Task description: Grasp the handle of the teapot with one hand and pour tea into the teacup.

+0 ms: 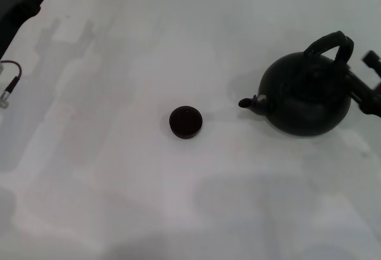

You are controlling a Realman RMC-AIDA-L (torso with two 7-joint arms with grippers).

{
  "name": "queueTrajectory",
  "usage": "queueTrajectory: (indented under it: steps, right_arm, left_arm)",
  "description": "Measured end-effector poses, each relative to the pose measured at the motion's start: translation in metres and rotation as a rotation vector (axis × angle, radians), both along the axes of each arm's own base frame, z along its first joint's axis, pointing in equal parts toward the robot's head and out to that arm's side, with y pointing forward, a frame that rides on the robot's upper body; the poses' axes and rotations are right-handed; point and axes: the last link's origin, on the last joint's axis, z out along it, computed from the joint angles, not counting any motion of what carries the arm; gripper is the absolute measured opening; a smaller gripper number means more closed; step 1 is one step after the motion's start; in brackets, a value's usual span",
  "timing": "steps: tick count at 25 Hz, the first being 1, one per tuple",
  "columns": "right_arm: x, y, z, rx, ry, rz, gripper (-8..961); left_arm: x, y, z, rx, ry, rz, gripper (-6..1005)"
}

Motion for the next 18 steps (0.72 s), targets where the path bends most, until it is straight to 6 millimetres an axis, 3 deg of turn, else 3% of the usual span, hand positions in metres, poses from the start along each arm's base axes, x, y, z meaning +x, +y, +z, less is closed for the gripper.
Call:
queueTrajectory:
  steps: [7,10,15,18]
  right_arm:
    - [0.010,-0.007,0.022,0.152,-0.001,-0.045,875]
    - [0.012,0.000,0.032,0.242,-0.045,-0.060,868]
    - [0.007,0.015,0.039,0.381,-0.277,-0.031,858]
    - [0.009,0.018,0.043,0.418,-0.299,-0.059,854]
  left_arm:
    - [0.001,0.002,0.002,0.022,0.032,-0.004,865]
    - [0.001,0.003,0.001,0.020,0.034,-0.001,865]
    - [0.000,0.005,-0.002,0.010,0.045,0.014,865]
    - [0.000,0.005,-0.002,0.007,0.047,0.016,865]
